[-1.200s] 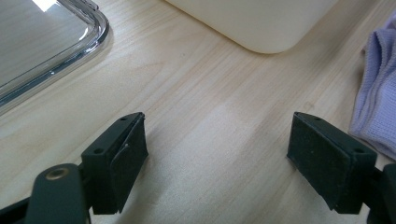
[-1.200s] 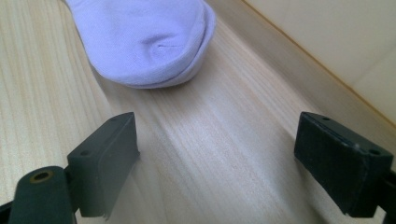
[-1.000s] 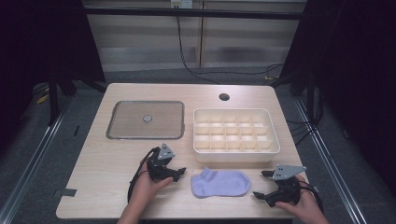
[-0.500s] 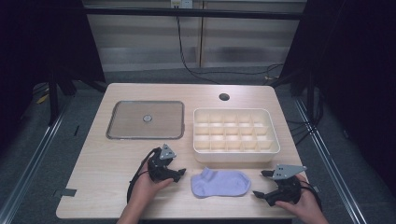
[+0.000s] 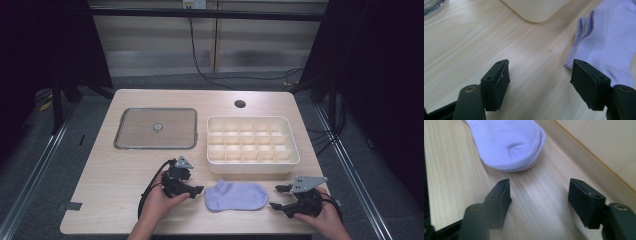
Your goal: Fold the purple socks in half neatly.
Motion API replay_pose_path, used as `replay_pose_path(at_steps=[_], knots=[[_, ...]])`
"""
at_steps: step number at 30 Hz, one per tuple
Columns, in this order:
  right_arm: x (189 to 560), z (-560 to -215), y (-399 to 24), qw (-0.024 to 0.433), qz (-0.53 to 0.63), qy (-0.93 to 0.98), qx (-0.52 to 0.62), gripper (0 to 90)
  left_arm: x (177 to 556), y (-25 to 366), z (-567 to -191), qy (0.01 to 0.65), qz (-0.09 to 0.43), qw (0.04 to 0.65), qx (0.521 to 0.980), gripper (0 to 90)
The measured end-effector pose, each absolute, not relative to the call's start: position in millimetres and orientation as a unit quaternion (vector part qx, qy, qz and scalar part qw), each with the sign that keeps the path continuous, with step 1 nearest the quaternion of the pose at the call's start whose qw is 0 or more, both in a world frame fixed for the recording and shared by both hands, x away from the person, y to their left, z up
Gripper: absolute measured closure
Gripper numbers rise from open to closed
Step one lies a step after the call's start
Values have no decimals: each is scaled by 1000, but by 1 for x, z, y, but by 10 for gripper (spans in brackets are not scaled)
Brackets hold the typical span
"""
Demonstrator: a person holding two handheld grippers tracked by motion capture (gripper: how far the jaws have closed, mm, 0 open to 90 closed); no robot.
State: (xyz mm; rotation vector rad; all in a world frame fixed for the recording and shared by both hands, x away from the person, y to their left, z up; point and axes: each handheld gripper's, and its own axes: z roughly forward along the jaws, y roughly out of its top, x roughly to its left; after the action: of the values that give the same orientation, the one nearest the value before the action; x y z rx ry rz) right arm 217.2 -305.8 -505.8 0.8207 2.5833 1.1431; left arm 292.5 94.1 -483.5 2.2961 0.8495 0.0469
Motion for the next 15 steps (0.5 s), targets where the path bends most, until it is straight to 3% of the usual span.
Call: replay_pose_path(at_steps=[3,10,12,15], knots=[[217,-505,-304,92,389,873,278,449,292,91,-481,323,7,338,884,331],[216,-503,-303,91,391,876,267,552,289,82,-476,322,-15,334,886,371],[216,-502,-302,89,388,879,265,630,289,80,-474,320,-16,329,888,376],[216,-503,-302,88,386,879,266,660,287,77,-474,328,-25,331,884,388]])
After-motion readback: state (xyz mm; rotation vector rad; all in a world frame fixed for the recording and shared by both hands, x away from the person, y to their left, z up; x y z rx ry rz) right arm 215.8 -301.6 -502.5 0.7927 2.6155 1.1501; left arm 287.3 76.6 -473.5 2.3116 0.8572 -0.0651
